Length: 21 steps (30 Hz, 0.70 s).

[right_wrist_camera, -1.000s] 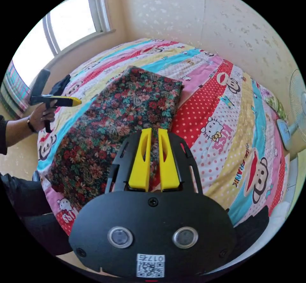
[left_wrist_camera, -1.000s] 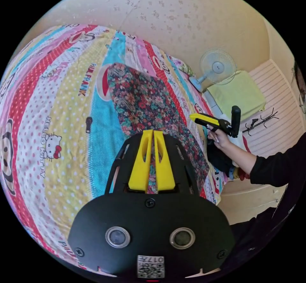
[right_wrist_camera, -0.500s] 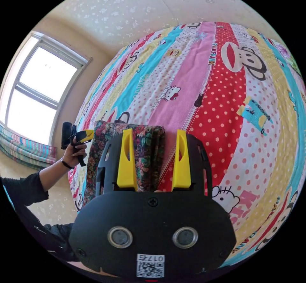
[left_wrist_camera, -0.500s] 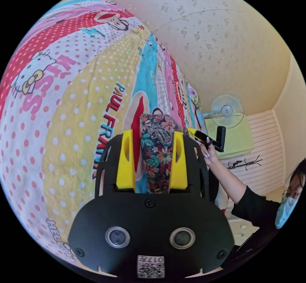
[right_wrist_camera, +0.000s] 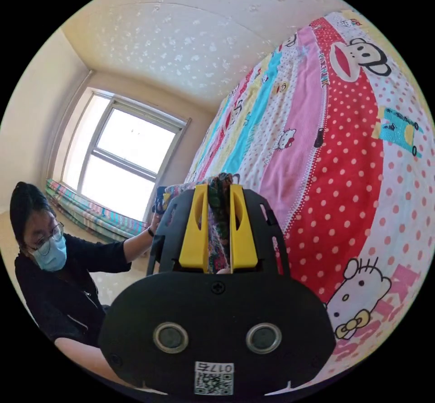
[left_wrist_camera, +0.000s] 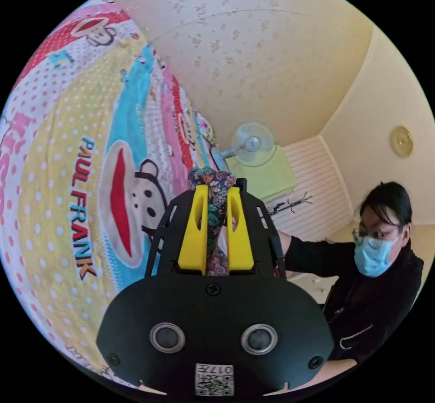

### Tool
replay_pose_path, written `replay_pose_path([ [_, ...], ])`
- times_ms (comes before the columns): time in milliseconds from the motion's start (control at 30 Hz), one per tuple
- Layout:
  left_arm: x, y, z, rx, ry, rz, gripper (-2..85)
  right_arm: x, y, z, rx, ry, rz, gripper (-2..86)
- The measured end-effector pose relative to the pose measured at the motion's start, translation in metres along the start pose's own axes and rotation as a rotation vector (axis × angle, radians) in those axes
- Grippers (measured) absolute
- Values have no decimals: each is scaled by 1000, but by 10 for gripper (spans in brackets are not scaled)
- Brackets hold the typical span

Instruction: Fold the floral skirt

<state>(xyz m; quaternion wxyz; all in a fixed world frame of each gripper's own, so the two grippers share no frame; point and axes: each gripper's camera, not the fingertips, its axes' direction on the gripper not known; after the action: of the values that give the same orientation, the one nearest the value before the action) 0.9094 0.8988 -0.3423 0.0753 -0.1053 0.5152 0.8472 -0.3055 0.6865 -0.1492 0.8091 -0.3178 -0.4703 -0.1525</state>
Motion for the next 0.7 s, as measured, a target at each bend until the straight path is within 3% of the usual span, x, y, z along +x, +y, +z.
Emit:
replay_pose_path([
  [133, 103, 46, -8, -154, 135, 258, 66, -86, 53, -55, -24, -136, -184, 69],
  [300, 193, 152, 3, -335, 97, 337, 66, -188, 162, -101, -67, 61, -200, 32],
  [533, 244, 309, 60, -526, -205, 343, 63, -207, 329, -95, -36, 405, 120, 4],
  [700, 258, 383, 116, -708, -498, 505, 63, -200, 374, -76, -62, 616, 257, 5],
])
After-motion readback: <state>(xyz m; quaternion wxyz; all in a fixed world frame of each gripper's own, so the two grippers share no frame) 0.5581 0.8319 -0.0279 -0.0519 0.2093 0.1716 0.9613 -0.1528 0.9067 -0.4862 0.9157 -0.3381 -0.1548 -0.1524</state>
